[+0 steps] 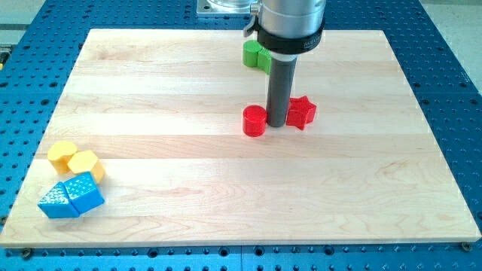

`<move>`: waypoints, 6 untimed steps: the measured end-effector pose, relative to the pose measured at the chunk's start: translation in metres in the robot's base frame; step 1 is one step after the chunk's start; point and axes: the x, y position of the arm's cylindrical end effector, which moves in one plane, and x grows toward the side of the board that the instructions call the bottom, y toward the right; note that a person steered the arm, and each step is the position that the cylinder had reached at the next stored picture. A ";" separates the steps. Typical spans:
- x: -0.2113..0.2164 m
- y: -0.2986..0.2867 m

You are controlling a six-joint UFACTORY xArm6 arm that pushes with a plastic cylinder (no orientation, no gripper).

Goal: Slide the red star into the red circle

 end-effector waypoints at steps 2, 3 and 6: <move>-0.063 0.078; -0.016 0.068; 0.143 -0.008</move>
